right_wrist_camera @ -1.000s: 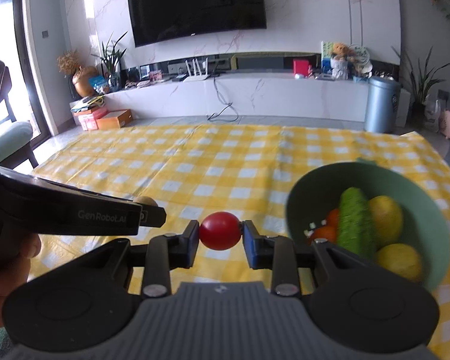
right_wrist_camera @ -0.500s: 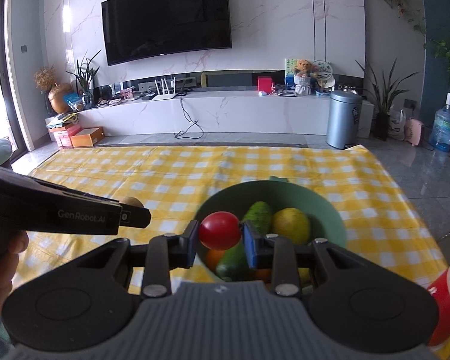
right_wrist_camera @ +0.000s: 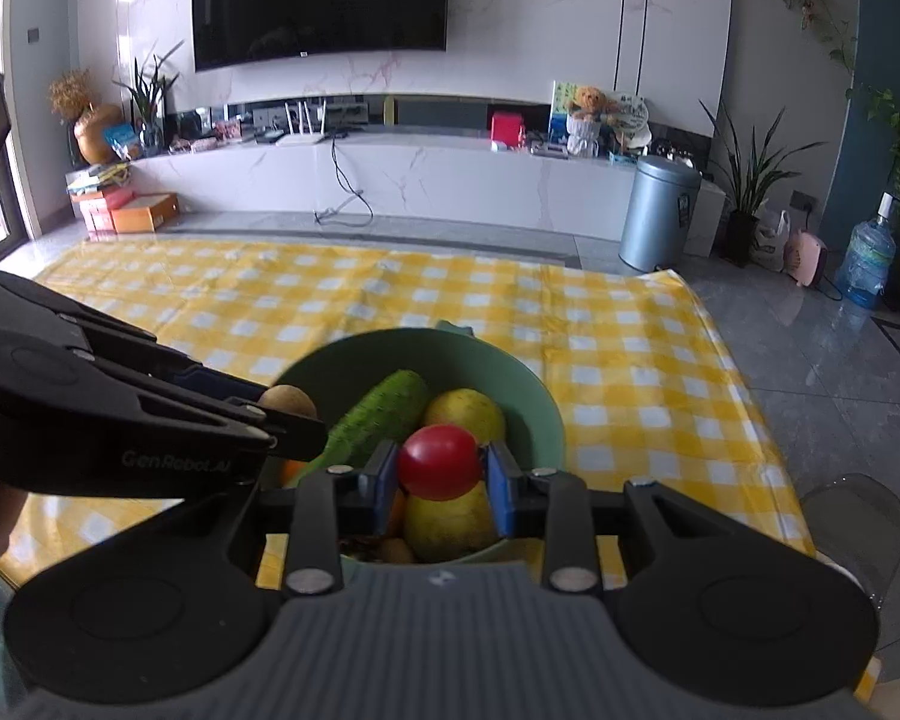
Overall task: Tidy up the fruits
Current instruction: 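Carry the kiwi in the left gripper while the right carries the tomato over the colander, then open the left gripper to drop the kiwi while the right releases the tomato into the colander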
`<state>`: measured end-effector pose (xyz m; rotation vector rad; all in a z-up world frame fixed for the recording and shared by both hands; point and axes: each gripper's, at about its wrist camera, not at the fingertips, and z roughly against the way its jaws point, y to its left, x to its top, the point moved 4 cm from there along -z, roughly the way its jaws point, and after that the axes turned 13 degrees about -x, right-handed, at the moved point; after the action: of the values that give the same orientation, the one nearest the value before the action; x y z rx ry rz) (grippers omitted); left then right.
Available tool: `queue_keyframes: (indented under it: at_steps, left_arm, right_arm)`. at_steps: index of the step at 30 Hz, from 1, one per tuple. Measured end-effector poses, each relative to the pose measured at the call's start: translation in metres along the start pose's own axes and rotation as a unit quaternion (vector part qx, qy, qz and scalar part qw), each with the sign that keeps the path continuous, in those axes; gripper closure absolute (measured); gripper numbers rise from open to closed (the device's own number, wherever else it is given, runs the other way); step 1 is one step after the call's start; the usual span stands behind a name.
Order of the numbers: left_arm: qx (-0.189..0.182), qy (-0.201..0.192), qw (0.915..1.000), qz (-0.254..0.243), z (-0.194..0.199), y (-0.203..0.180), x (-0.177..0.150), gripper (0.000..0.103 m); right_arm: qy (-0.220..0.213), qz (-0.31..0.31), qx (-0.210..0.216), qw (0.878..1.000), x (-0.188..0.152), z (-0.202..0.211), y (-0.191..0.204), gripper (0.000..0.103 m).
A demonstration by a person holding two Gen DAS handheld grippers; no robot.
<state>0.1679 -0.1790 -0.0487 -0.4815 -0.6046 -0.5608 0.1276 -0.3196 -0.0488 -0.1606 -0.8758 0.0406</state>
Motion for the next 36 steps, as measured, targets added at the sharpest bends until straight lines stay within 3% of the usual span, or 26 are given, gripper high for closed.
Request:
queue_keyframes:
  at_steps: [7, 32, 36]
  left_arm:
    - [0.007, 0.031, 0.9995, 0.005, -0.026, 0.011, 0.002, 0.072]
    - [-0.014, 0.024, 0.9996, 0.001, -0.06, 0.024, 0.029, 0.071]
    - [-0.017, 0.021, 0.9996, -0.006, -0.059, 0.023, 0.027, 0.065]
  right_arm:
    - [0.029, 0.023, -0.012, 0.999, -0.002, -0.031, -0.011, 0.075]
    - [0.071, 0.071, 0.002, 0.995, 0.002, -0.086, 0.001, 0.075]
    - [0.082, 0.076, 0.007, 0.994, 0.0, -0.09, 0.005, 0.074]
